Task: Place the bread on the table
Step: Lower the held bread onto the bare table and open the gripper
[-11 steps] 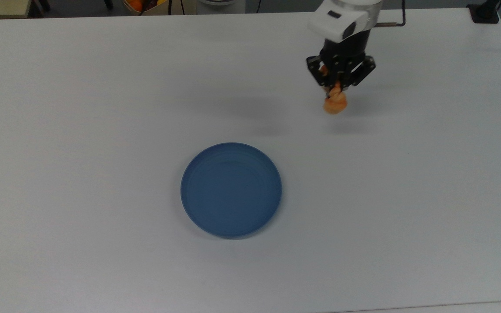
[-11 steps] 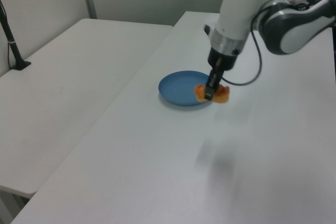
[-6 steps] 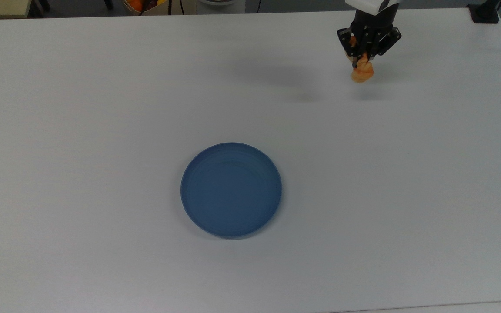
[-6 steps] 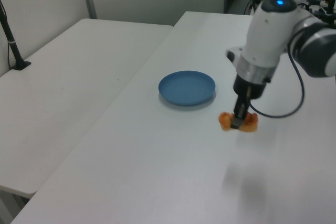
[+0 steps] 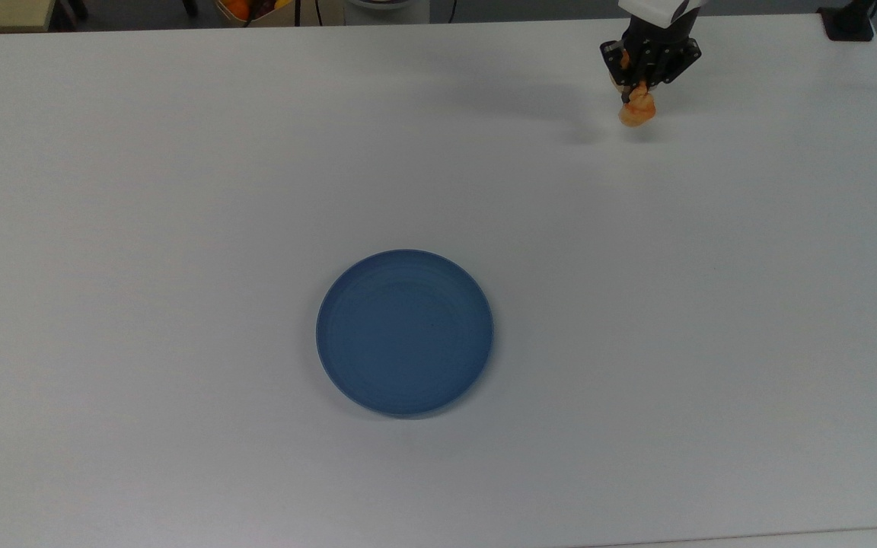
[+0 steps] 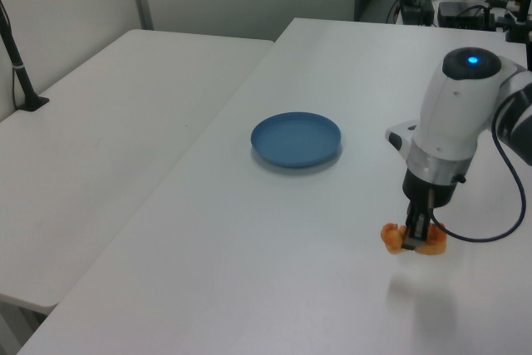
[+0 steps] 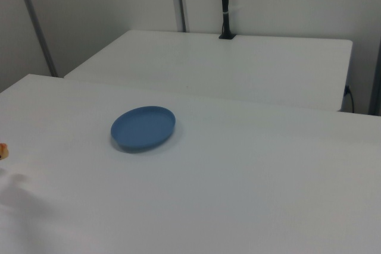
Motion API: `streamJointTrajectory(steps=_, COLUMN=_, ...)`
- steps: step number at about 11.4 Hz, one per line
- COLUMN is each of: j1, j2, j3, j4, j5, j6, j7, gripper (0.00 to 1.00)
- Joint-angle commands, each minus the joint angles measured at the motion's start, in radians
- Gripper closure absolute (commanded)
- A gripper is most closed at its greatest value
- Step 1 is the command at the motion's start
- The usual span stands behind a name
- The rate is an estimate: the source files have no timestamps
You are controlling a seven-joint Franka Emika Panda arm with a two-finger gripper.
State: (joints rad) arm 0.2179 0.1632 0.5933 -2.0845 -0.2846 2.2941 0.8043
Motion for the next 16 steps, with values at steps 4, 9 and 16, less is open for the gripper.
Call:
streamJointTrajectory(steps=4, j1=0.060, j2=0.068, j3=-0.006, j4=-0.017, j5=-0.015, j6=0.059, j7=0.049, gripper=0.85)
streamJointTrajectory(steps=9, j1=0.058, j2=0.116, j3=-0.006, j4=0.003, j5=-0.034, j6=0.056, j7=0.049, gripper=0.45)
streamJointTrajectory(steps=16, j1=0.060, j2=0.119, j3=-0.006, j4=0.003, j5=-0.034, j6=0.041, j7=0.049, gripper=0.02)
